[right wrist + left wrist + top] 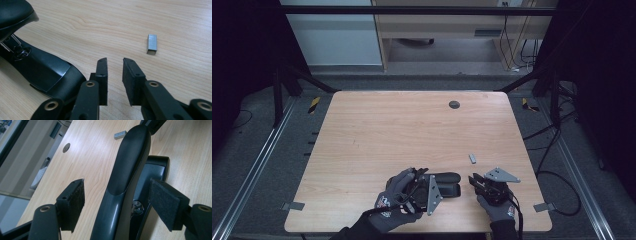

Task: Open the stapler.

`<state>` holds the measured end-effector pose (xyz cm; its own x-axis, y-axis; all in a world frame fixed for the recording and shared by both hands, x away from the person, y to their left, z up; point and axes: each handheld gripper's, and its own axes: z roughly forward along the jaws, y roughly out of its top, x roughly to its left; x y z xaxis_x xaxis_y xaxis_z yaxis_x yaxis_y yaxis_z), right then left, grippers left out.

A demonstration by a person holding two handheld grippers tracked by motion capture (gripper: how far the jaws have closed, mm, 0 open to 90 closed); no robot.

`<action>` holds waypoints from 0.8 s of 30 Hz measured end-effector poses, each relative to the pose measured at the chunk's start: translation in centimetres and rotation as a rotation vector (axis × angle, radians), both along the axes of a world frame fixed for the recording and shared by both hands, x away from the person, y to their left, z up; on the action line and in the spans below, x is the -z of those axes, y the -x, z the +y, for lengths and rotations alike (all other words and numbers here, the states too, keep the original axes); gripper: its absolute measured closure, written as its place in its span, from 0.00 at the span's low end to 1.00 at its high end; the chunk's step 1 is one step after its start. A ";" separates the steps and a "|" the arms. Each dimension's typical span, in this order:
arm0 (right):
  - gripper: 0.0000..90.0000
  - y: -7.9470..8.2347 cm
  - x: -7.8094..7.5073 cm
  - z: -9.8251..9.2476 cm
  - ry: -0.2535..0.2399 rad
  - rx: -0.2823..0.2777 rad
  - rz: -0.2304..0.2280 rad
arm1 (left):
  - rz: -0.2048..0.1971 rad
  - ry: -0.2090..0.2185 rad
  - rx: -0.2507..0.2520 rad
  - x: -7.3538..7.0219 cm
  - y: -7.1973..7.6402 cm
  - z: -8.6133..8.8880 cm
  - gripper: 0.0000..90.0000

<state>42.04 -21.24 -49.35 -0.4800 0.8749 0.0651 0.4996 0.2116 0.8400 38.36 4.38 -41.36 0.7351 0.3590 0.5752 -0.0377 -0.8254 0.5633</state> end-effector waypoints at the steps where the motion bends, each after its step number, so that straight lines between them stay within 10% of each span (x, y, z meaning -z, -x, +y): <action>1: 0.86 0.0 0.0 0.0 0.005 -0.001 -0.003 | -0.003 -0.010 -0.001 0.0 0.0 -0.1 0.32; 24: 1.00 0.0 0.0 -0.1 0.016 -0.006 -0.004 | -0.046 -0.077 -0.010 1.0 -0.4 -1.8 0.34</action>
